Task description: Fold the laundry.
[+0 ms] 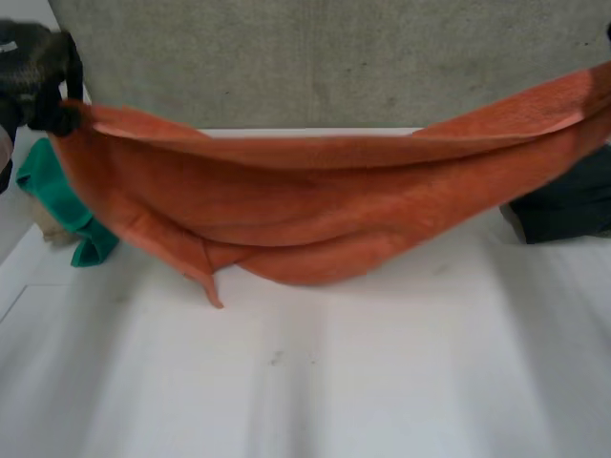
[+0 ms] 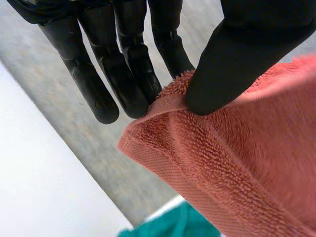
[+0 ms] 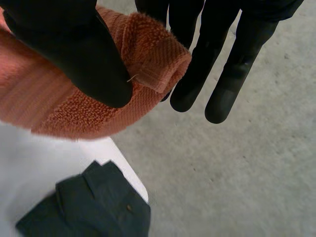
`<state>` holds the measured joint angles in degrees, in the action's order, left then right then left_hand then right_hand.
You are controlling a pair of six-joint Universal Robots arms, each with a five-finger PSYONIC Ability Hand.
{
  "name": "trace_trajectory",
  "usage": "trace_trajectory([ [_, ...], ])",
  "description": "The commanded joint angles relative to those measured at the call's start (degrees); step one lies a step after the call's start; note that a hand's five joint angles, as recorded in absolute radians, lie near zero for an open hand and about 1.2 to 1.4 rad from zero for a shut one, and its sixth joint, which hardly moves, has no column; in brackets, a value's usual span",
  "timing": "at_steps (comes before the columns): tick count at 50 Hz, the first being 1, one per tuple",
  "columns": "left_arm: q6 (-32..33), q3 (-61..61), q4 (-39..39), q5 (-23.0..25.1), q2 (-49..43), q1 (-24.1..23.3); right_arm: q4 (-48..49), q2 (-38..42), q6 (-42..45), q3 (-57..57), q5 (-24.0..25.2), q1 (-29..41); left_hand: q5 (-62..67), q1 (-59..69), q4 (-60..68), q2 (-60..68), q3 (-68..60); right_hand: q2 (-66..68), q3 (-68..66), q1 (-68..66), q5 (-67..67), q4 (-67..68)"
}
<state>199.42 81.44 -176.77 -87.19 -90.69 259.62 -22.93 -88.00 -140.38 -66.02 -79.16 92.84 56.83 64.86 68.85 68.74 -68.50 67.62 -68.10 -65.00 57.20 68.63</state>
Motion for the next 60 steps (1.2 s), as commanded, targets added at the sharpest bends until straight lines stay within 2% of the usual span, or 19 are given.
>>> trace_trajectory([
  [1,10.2,5.1,3.1,6.1,-2.6,1.3,-4.1,6.4,0.4,-1.2,0.5,0.1,13.2,15.1,11.2,11.3,-11.5,12.4,-11.9,-15.0,12.8,11.4],
  [7,18.0,1.7,-0.1,5.9,-14.1,0.4,-4.0,15.8,1.4,2.8,-2.1,3.0,13.2,15.1,11.2,11.3,-11.5,12.4,-11.9,-15.0,12.8,11.4],
  [11,19.0,-7.3,-6.3,5.7,-21.9,-1.7,-2.0,24.7,-0.1,10.7,-6.3,4.6,13.2,15.1,11.2,11.3,-11.5,12.4,-11.9,-15.0,12.8,11.4],
  [13,18.7,-12.1,-9.9,5.6,-24.6,-2.6,2.3,28.9,-3.3,17.0,-8.9,6.0,13.2,15.1,11.2,11.3,-11.5,12.4,-11.9,-15.0,12.8,11.4],
  [15,17.5,-19.5,-16.7,5.5,-27.6,-3.7,7.3,30.9,-6.6,21.2,-10.3,6.7,13.2,15.1,11.2,11.3,-11.5,12.4,-11.9,-15.0,12.8,11.4],
  [18,13.6,-27.7,-28.7,4.7,-30.5,-4.3,21.3,32.1,-14.4,26.0,-12.4,6.7,13.2,15.1,11.2,11.3,-11.5,12.4,-11.9,-15.0,12.8,11.4],
  [19,12.4,-29.2,-31.7,4.0,-30.9,-4.2,29.4,31.8,-17.6,26.0,-13.4,6.8,13.2,15.1,11.2,11.3,-11.5,12.4,-11.9,-15.0,12.8,11.4],
  [20,11.2,-30.5,-34.3,3.0,-31.1,-3.9,33.0,31.7,-19.0,25.7,-13.8,6.8,13.2,15.1,11.2,11.3,-11.5,12.4,-11.9,-15.0,12.8,11.4],
  [21,8.6,-32.5,-39.6,-0.1,-31.5,-3.5,36.5,31.5,-20.1,25.3,-14.4,6.8,13.2,15.1,11.2,11.3,-11.5,12.4,-11.9,-15.0,12.8,11.4],
  [24,6.6,-33.8,-43.3,-4.3,-31.8,-3.2,46.3,30.8,-20.9,23.8,-15.7,7.3,13.2,15.1,11.2,11.3,-11.5,12.4,-11.9,-15.0,12.8,11.4],
  [26,6.3,-34.0,-43.0,-7.1,-32.1,-2.8,47.7,30.9,-20.9,23.4,-15.8,7.3,13.2,15.1,11.2,11.3,-11.5,12.4,-11.9,-15.0,12.8,11.4],
  [32,5.9,-27.8,-39.6,-7.2,-31.9,-3.2,45.7,31.8,-20.9,19.8,-14.5,7.2,13.2,15.1,11.2,11.3,-11.5,12.4,-11.9,-15.0,12.8,11.4],
  [36,5.8,-20.4,-39.4,-6.9,-31.4,-3.2,43.4,31.9,-20.9,15.3,-10.7,7.0,13.2,15.1,11.2,11.3,-11.5,12.4,-11.9,-15.0,12.8,11.4],
  [43,5.9,-7.2,-39.3,-2.1,-30.4,-3.6,35.0,34.1,-20.5,7.7,-6.1,6.7,13.2,15.1,11.2,11.3,-11.5,12.4,-11.9,-15.0,12.8,11.4],
  [45,6.5,-2.4,-39.0,-0.4,-30.2,-3.6,32.4,35.1,-19.8,6.3,-5.8,6.6,13.2,15.1,11.2,11.3,-11.5,12.4,-11.9,-15.0,12.8,11.4],
  [51,7.6,9.6,-36.7,0.8,-26.0,-3.4,22.8,35.4,-13.1,-1.0,-5.7,6.7,13.2,15.1,11.2,11.3,-11.5,12.4,-11.9,-15.0,12.8,11.4],
  [55,10.1,18.4,-32.5,1.0,-19.5,-2.9,18.4,33.8,-7.9,-6.0,-5.7,6.1,13.2,15.1,11.2,11.3,-11.5,12.4,-11.9,-15.0,12.8,11.4],
  [58,14.5,23.4,-26.7,0.9,-14.3,-2.5,13.8,30.2,-3.3,-10.8,-5.9,3.9,13.2,15.1,11.2,11.3,-11.5,12.4,-11.9,-15.0,12.8,11.4],
  [60,19.6,26.9,-18.9,0.9,-10.1,-1.7,10.4,27.3,-0.7,-13.2,-6.1,2.7,13.2,15.1,11.2,11.3,-11.5,12.4,-11.9,-15.0,12.8,11.4],
])
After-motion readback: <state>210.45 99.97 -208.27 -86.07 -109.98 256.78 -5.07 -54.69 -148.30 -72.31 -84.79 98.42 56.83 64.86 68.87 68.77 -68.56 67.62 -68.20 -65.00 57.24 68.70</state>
